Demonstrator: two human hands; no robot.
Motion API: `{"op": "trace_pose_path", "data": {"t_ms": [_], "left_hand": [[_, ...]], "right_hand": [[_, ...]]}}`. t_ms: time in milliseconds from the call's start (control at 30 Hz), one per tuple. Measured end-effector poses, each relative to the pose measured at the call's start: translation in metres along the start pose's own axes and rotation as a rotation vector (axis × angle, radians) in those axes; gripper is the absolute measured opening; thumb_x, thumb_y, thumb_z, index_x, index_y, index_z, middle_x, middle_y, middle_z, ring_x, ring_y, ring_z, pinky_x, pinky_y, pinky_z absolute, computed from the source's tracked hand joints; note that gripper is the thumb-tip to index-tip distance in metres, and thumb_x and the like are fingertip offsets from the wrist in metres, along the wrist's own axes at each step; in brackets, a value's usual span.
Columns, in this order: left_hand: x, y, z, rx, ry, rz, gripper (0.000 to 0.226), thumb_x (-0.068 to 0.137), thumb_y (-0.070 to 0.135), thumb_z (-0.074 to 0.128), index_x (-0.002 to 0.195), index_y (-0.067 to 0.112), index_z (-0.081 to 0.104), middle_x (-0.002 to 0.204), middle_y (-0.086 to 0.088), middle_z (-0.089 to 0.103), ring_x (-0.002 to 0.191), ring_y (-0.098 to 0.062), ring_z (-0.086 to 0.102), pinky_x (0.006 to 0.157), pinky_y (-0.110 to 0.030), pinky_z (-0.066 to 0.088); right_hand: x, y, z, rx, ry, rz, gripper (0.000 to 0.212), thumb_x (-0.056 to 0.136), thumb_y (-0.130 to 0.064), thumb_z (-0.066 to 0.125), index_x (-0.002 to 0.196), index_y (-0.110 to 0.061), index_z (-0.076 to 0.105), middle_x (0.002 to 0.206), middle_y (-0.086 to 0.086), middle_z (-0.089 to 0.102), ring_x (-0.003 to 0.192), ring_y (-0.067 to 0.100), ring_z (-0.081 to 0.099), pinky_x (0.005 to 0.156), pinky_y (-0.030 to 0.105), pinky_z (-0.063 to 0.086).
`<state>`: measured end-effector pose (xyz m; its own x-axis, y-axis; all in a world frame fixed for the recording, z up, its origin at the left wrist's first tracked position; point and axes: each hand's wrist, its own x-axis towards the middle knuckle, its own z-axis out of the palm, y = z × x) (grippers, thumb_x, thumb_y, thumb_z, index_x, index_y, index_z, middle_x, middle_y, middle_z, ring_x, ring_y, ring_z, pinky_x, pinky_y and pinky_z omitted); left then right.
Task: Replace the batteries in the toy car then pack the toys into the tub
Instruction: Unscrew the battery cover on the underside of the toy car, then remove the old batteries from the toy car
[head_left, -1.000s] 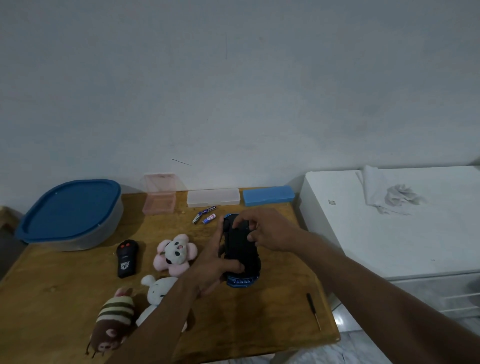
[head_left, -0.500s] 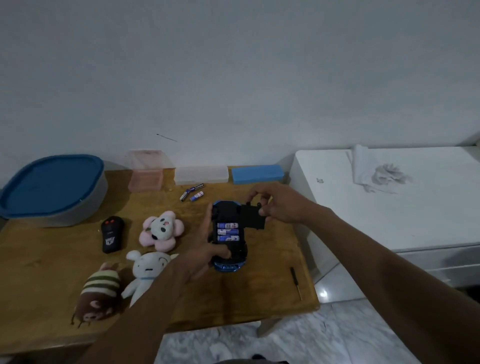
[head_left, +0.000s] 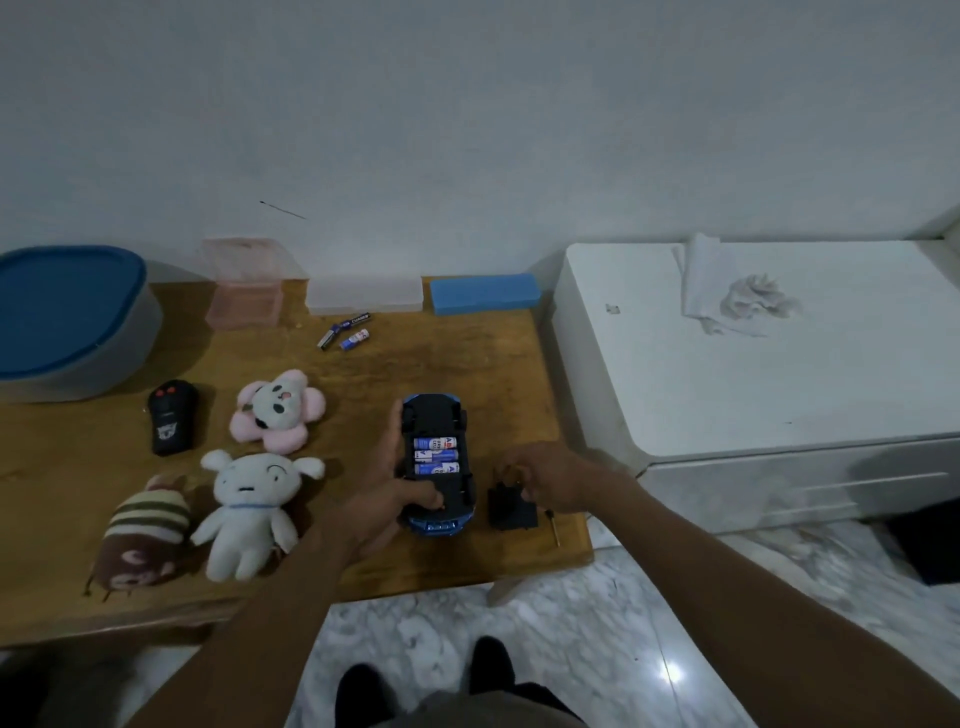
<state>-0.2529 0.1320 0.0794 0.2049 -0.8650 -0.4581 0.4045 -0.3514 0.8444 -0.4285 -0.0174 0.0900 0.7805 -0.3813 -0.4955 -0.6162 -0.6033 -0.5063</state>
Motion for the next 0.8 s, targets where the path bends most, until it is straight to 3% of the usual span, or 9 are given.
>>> {"op": "trace_pose_path", "data": {"t_ms": [200, 367, 500, 567, 700, 800], "left_hand": [[-0.004, -0.012, 0.006, -0.041, 0.05, -0.022, 0.115, 0.073, -0.031, 0.047, 0.148, 0.049, 0.012, 0.136, -0.009, 0.054, 0.118, -0.035, 0.057, 0.091, -0.049, 0.051], [-0.003, -0.013, 0.004, -0.058, 0.043, -0.014, 0.119, 0.071, -0.033, 0.047, 0.145, 0.053, 0.014, 0.134, -0.009, 0.056, 0.118, -0.035, 0.058, 0.092, -0.05, 0.051], [-0.004, -0.011, 0.003, -0.032, 0.046, -0.002, 0.118, 0.067, -0.025, 0.057, 0.146, 0.053, 0.015, 0.138, -0.009, 0.054, 0.121, -0.035, 0.056, 0.095, -0.052, 0.05], [-0.004, -0.009, 0.002, -0.021, 0.056, -0.003, 0.118, 0.069, -0.026, 0.055, 0.146, 0.052, 0.014, 0.136, -0.009, 0.055, 0.12, -0.034, 0.056, 0.094, -0.052, 0.05], [-0.004, -0.001, -0.001, -0.04, 0.033, 0.001, 0.118, 0.073, -0.03, 0.05, 0.147, 0.053, 0.011, 0.134, -0.009, 0.056, 0.118, -0.034, 0.059, 0.092, -0.049, 0.052], [-0.001, 0.007, -0.003, -0.045, 0.027, 0.021, 0.119, 0.073, -0.032, 0.05, 0.146, 0.054, 0.01, 0.132, -0.01, 0.058, 0.113, -0.032, 0.062, 0.081, -0.042, 0.057]], "right_hand": [[0.009, 0.012, 0.013, -0.045, -0.006, 0.0, 0.044, 0.083, 0.004, 0.059, 0.122, -0.016, 0.059, 0.122, 0.006, 0.056, 0.096, 0.011, 0.043, 0.078, 0.021, 0.034], [0.015, 0.012, 0.016, -0.109, 0.013, -0.018, 0.043, 0.083, 0.001, 0.062, 0.121, -0.018, 0.06, 0.121, 0.005, 0.061, 0.11, 0.021, 0.054, 0.081, 0.022, 0.039], [0.018, 0.009, 0.017, -0.157, 0.021, 0.015, 0.041, 0.084, -0.008, 0.065, 0.123, -0.018, 0.056, 0.12, 0.009, 0.06, 0.111, 0.026, 0.055, 0.09, 0.037, 0.049], [0.017, 0.007, 0.016, -0.166, 0.029, 0.033, 0.042, 0.085, -0.008, 0.065, 0.125, -0.017, 0.055, 0.121, 0.011, 0.059, 0.112, 0.027, 0.054, 0.09, 0.038, 0.049], [0.011, -0.006, 0.004, -0.096, 0.151, 0.031, 0.034, 0.09, -0.009, 0.059, 0.124, -0.013, 0.057, 0.113, 0.008, 0.061, 0.097, 0.018, 0.057, 0.074, 0.023, 0.043], [0.007, -0.034, -0.016, 0.109, 0.348, 0.026, 0.018, 0.093, -0.014, 0.057, 0.108, -0.01, 0.067, 0.087, -0.011, 0.06, 0.075, -0.002, 0.051, 0.071, 0.015, 0.039]]}}
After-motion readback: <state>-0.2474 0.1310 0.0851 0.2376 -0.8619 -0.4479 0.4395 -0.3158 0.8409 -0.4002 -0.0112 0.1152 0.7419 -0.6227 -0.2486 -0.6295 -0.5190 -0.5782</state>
